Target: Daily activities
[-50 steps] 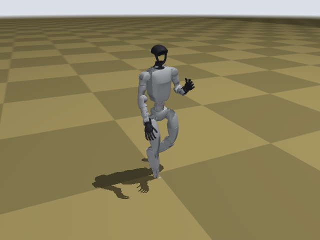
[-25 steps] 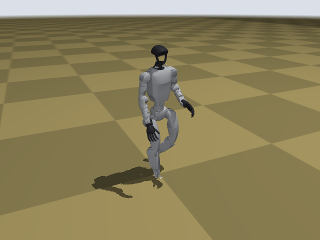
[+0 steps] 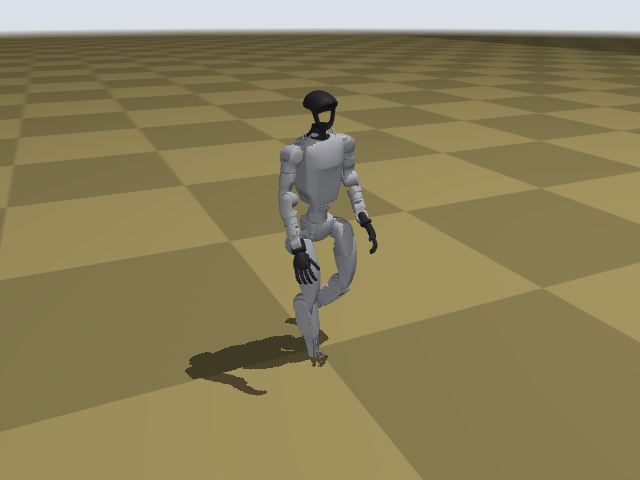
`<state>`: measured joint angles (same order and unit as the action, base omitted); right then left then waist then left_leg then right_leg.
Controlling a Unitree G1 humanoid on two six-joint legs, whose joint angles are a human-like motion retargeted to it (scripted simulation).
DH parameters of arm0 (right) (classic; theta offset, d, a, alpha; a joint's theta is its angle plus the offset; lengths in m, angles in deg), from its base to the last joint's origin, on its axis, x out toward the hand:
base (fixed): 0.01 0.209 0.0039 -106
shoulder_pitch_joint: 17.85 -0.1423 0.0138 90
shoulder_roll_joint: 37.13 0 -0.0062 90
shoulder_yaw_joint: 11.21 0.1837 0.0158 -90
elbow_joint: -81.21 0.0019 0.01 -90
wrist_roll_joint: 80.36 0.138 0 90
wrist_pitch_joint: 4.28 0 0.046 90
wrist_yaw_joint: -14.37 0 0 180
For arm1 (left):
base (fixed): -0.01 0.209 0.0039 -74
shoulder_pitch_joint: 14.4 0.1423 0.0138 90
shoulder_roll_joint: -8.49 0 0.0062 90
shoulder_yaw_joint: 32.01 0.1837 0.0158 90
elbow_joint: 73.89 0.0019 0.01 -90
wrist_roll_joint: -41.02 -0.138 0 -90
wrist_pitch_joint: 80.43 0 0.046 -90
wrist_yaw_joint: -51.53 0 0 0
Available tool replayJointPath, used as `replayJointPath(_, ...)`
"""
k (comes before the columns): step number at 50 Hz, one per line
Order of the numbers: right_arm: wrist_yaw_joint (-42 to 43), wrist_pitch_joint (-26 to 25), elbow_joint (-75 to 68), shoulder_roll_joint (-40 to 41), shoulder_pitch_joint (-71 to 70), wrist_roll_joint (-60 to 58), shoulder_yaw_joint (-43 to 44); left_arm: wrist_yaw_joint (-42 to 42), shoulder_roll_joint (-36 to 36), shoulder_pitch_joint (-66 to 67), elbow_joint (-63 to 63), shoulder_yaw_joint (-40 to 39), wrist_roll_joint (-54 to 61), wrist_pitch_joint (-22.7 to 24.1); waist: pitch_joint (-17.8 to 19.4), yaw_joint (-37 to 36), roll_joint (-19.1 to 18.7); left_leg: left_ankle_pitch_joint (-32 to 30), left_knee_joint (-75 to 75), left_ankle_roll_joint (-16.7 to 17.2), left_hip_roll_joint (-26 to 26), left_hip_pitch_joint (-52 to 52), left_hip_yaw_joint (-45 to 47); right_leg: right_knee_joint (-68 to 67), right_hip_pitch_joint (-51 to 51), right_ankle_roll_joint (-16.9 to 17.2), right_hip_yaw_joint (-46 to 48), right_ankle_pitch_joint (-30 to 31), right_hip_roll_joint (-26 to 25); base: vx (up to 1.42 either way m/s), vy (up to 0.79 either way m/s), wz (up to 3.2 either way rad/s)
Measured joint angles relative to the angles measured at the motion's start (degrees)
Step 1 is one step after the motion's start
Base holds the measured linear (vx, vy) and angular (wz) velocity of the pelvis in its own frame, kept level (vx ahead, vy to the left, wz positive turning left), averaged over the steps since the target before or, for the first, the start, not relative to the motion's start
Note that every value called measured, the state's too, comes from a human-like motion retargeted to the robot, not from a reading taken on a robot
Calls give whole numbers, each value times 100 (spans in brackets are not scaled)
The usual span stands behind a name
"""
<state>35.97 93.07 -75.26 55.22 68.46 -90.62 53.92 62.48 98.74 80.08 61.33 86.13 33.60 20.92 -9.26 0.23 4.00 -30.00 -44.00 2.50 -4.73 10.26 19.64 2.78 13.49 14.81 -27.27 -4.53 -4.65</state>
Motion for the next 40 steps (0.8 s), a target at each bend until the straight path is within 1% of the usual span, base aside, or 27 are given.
replayJointPath(8, 33, -4, 63, -62, 58, -160, -76, 12, -93, -26, 822, 18, -184, -91, -19, -17, 34, 0, -20, -55, 25, 76, -49, 0, 38, -6, 85, -18, 65, 0, 0, 0)
replayJointPath(16, 42, -21, 178, -103, 125, -365, -177, 63, -142, -40, 1294, -89, -305, -173, -51, -39, 114, 0, -3, -118, 80, 139, -71, -1, 85, -19, 153, -56, 165, 0, 0, 0)
replayJointPath(23, 26, -65, 278, -105, 143, -556, -301, 105, -194, -114, 1460, -211, -335, -231, -80, -59, 210, 0, 33, -171, 143, 162, -72, -3, 111, -27, 189, -93, 260, 0, 0, 0)
replayJointPath(25, 17, -88, 304, -113, 137, -605, -335, 115, -214, -144, 1489, -238, -323, -246, -86, -52, 258, 0, 49, -97, 220, 169, -140, -10, 115, -31, 201, -128, 322, 0, 0, 0)
replayJointPath(30, 3, -139, 344, -106, 137, -703, -433, 143, -229, -178, 1538, -286, -261, -273, -97, -56, 314, 0, 113, -193, 246, 142, -78, -8, 117, -29, 221, -149, 375, 0, 0, 0)
replayJointPath(32, 0, -161, 357, -112, 138, -726, -460, 143, -235, -187, 1548, -292, -233, -281, -101, -50, 345, 0, 145, -156, 301, 128, -110, -13, 113, -32, 227, -176, 421, 0, 0, 0)
replayJointPath(33, 0, -167, 363, -107, 141, -734, -475, 148, -231, -185, 1550, -294, -215, -283, -102, -49, 346, 0, 165, -203, 290, 115, -71, -10, 112, -32, 231, -175, 422, 0, 0, 0)
replayJointPath(40, 23, -221, 399, -116, 162, -757, -514, 174, -194, -159, 1498, -249, -104, -273, -106, -33, 414, 0, 334, -179, 426, 26, -71, -19, 96, -41, 247, -252, 552, 0, 0, 0)
